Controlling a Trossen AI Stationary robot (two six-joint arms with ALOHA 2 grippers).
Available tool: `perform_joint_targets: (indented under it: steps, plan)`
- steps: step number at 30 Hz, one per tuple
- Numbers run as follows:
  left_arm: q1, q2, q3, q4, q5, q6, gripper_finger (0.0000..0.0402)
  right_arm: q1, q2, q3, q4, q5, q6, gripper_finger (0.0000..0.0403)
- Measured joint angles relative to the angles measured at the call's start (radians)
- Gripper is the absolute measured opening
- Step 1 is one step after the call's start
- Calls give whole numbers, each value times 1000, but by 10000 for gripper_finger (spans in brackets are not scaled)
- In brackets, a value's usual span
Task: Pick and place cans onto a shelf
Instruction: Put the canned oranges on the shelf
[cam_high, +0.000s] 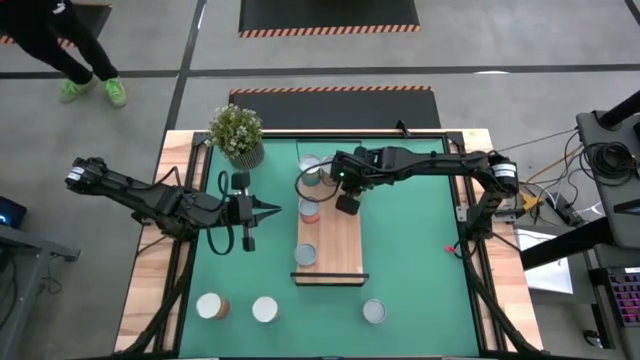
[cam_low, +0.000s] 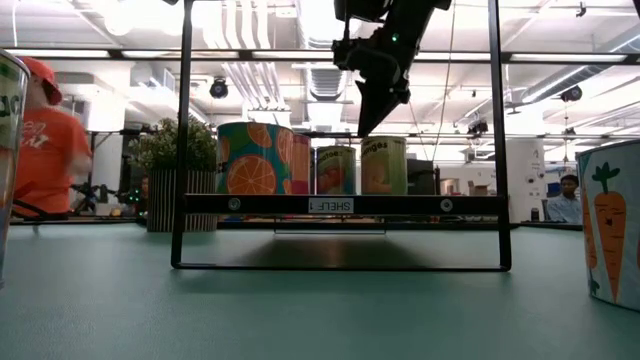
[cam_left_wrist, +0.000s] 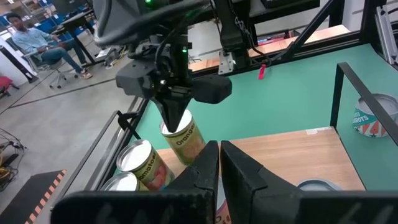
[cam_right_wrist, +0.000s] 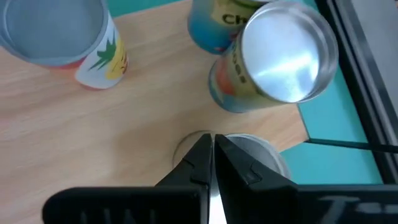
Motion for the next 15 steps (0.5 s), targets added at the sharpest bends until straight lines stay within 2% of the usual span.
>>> perform_joint_targets:
  steps: [7, 15]
  plan:
    - [0, 0, 0, 0, 0, 0, 0, -1, -6, 51, -67, 1, -37, 9]
    - [0, 0, 0, 0, 0, 0, 0, -3, -2, 36, -91, 1, -58, 9]
